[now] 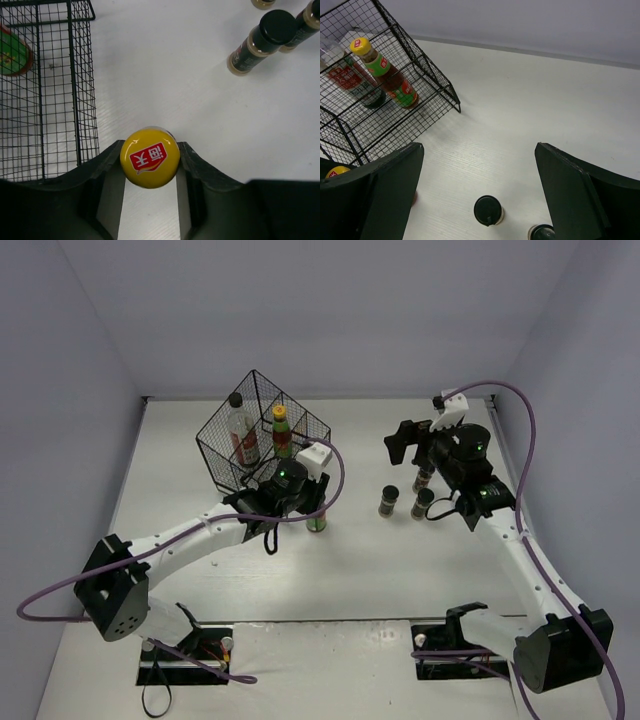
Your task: Organize the condiment bottles
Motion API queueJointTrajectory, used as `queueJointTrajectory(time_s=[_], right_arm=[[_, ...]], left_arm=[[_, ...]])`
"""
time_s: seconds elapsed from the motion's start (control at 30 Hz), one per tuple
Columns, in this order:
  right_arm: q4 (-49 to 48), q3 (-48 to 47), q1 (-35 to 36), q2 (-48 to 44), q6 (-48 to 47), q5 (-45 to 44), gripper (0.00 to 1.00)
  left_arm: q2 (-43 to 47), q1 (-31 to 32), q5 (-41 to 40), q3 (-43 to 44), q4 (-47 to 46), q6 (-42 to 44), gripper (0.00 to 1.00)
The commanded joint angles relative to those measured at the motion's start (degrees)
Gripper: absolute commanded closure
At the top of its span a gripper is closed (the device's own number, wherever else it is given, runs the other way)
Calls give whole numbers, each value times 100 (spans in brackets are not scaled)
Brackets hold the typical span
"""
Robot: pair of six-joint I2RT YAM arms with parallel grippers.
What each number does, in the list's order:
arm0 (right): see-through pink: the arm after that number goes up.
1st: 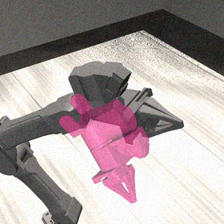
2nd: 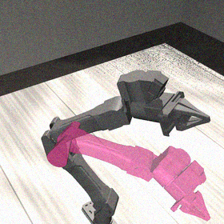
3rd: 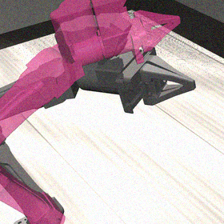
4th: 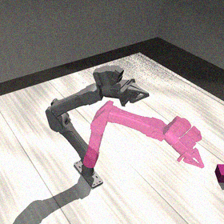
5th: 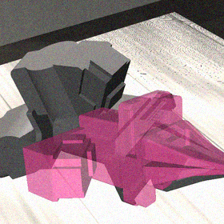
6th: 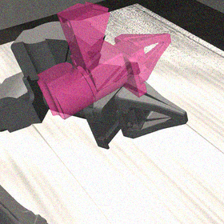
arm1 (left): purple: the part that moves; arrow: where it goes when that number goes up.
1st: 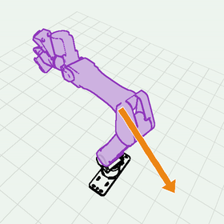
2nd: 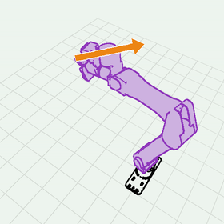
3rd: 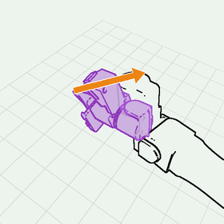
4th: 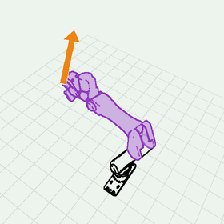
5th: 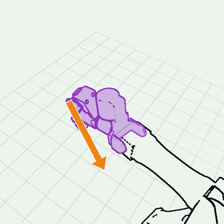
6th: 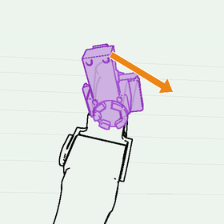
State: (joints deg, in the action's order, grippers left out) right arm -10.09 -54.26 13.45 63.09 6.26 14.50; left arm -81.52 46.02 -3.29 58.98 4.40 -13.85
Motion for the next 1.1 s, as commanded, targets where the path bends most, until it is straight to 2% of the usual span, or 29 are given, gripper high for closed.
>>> queueJointTrajectory(time_s=[0.0,0.07,0.23,0.47,0.6,0.73,0.93,1.07], right_arm=[[-591,-32,-36,-192,77,132,0],[-591,-32,-45,-227,86,132,0],[-547,-41,-45,-367,59,35,1],[-486,-67,-45,-429,51,26,1],[-459,-76,-53,-447,51,26,1],[-477,-58,-45,-455,42,35,1],[-521,-23,-45,-447,42,44,1],[-521,-15,-45,-429,42,53,1]], left_arm=[[171,39,-198,386,-353,-65,88],[206,65,-190,552,-309,-92,100],[338,56,-426,1307,384,-145,100],[-39,-14,-1042,3458,1509,426,100],[-286,-181,-1331,4233,1818,584,100],[-418,-488,-1736,4525,1818,814,100],[-506,-1410,-1227,4526,1766,664,100],[-523,-1622,-1156,4386,1652,778,100]])
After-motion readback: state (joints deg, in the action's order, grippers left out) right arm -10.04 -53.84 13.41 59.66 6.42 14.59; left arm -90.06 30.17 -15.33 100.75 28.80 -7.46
